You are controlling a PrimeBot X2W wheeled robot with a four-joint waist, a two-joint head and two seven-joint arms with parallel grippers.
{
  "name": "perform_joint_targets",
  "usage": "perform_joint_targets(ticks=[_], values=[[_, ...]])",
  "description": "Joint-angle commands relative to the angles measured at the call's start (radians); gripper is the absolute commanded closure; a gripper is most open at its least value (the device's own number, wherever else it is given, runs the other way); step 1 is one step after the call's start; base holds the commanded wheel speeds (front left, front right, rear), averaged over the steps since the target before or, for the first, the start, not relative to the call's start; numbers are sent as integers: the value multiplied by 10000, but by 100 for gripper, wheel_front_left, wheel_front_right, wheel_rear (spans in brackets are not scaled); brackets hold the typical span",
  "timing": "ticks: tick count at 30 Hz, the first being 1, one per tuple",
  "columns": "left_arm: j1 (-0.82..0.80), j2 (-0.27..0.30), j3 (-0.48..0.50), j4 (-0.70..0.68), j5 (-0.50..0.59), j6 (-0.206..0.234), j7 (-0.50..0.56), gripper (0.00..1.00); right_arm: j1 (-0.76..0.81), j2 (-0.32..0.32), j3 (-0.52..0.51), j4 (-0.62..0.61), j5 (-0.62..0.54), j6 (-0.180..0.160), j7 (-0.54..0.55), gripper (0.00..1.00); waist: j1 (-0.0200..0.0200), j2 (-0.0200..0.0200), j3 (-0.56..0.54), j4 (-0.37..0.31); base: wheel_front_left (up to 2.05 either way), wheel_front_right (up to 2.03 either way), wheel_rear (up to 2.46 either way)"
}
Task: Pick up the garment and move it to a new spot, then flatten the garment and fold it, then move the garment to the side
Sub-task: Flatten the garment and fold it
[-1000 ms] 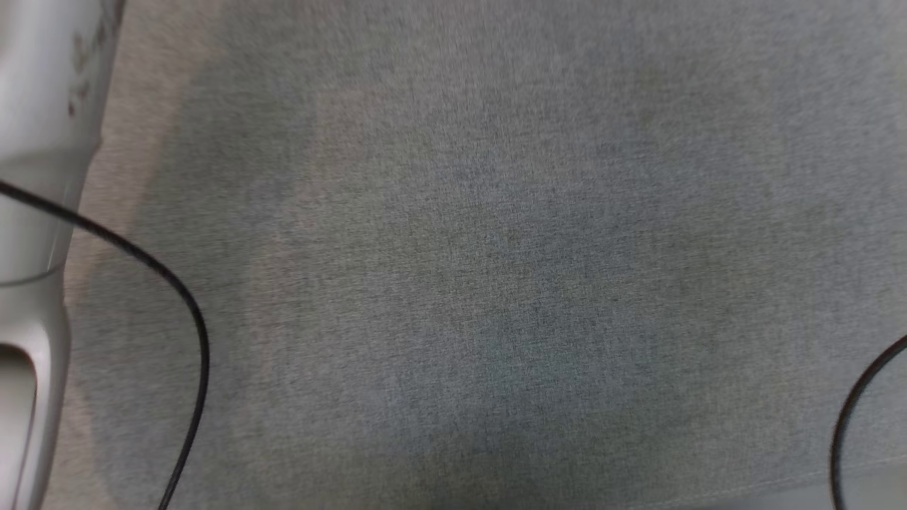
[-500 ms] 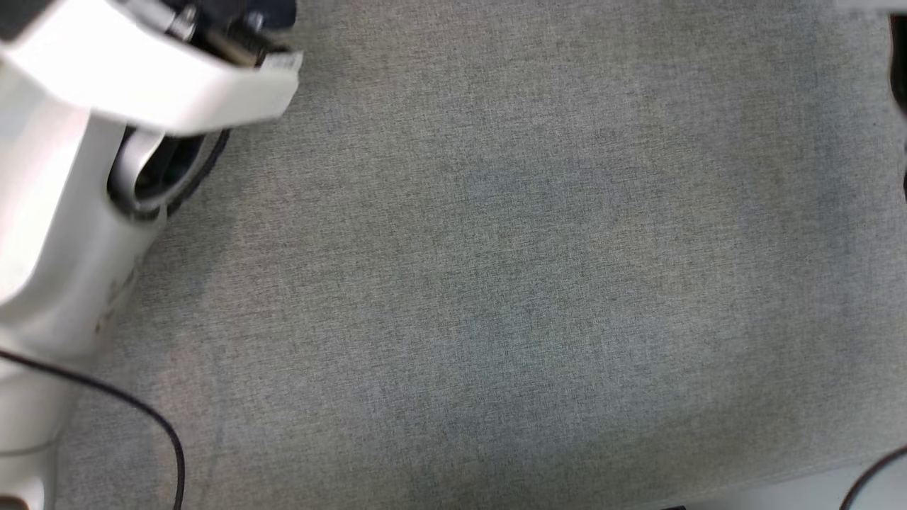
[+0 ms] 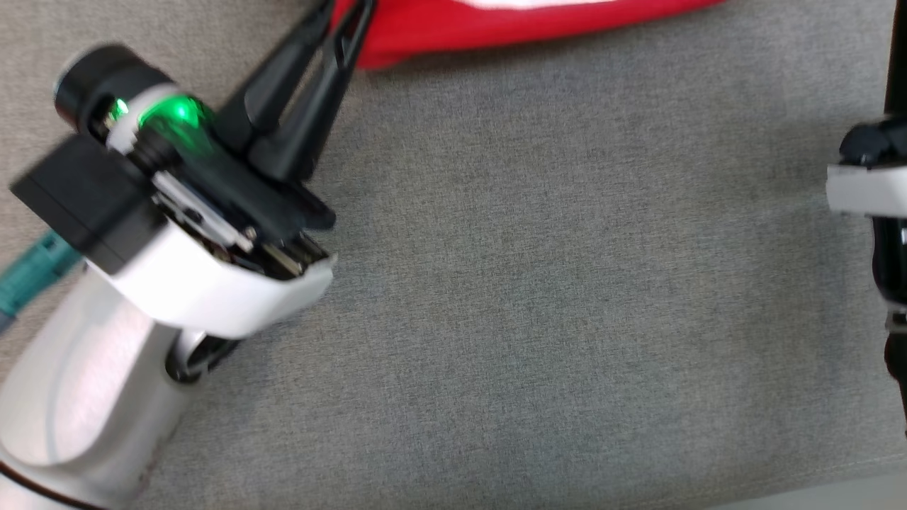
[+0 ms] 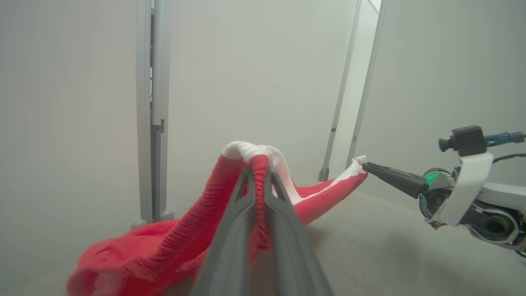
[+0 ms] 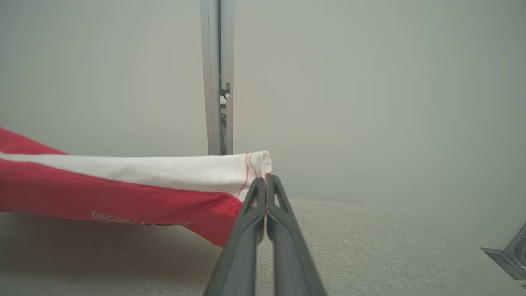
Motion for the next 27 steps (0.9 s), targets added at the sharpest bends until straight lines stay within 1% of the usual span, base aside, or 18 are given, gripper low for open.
perform_joint_targets(ticks=[1, 3, 7, 13, 15, 20, 21, 27], values=[[301, 83, -50, -123, 102, -8, 3, 100, 328, 1, -131, -134, 18, 7, -5, 100, -1, 0, -306, 73, 0, 0, 0], [755, 53, -131, -254, 137, -9, 3, 100, 803, 75, -268, -264, 33, 7, -7, 100, -1, 0, -566, 95, 0, 0, 0], [1563, 211, -603, -450, 309, -9, 1, 100, 1726, 119, -438, -548, -28, 7, -5, 100, -1, 0, -1135, 134, 0, 0, 0], [2868, 139, -769, -545, 594, -9, 3, 100, 3210, 182, -741, -919, -190, 7, -5, 100, -1, 0, -2125, 164, 0, 0, 0], [3334, 45, -764, -524, 539, -9, 2, 100, 3754, 185, -749, -1033, -249, 7, -7, 100, -1, 0, -2486, 160, 0, 0, 0], [4498, 62, -846, -418, 470, -9, 2, 100, 5154, 341, -893, -1401, -403, 6, -5, 100, -1, 0, -3317, 142, 0, 0, 0], [4498, 62, -846, -418, 470, -9, 2, 100, 5154, 341, -893, -1401, -403, 6, -5, 100, -1, 0, -3317, 142, 0, 0, 0], [5350, 100, -1189, -250, 76, -9, 1, 100, 6511, 578, -1275, -2084, -566, 6, -5, 100, -1, 0, -3782, 236, 0, 0, 0]])
